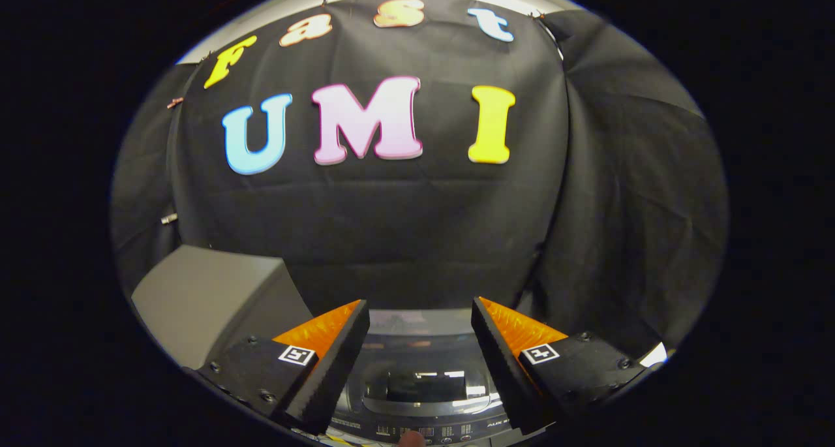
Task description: Put the clothes into the washing machine and then close the washing machine lid.
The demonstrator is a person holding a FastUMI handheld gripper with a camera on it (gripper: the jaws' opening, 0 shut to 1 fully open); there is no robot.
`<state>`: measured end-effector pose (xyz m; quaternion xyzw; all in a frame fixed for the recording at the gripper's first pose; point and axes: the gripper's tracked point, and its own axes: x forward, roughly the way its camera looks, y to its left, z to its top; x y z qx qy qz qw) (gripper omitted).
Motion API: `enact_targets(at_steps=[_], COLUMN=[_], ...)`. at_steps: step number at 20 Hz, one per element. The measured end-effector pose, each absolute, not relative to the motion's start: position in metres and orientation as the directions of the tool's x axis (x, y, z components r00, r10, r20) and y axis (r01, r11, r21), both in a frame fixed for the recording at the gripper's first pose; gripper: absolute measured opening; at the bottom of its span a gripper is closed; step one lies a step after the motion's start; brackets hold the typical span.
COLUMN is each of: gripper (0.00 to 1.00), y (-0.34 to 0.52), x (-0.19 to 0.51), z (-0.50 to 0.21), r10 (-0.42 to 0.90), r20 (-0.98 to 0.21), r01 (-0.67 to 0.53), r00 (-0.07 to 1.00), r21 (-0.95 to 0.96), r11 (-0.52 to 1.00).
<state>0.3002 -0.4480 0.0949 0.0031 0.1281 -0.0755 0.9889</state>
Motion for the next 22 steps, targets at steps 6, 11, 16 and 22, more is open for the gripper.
enact_targets(at_steps=[6, 11, 16, 22], gripper=[0.99, 0.99, 0.99, 0.98], y=[-0.416, -0.394, -0.381, -0.380], x=[0.255, 0.223, 0.203, 0.184], z=[0.197, 0.227, 0.237, 0.255], r10=[-0.062, -0.045, -0.070, -0.105], r20=[-0.051, 0.014, 0.048, 0.091], r01=[0.063, 0.046, 0.072, 0.108], r00=[0.997, 0.999, 0.996, 0.990], r21=[0.015, -0.015, -0.042, -0.033], r11=[0.998, 0.999, 0.997, 0.994])
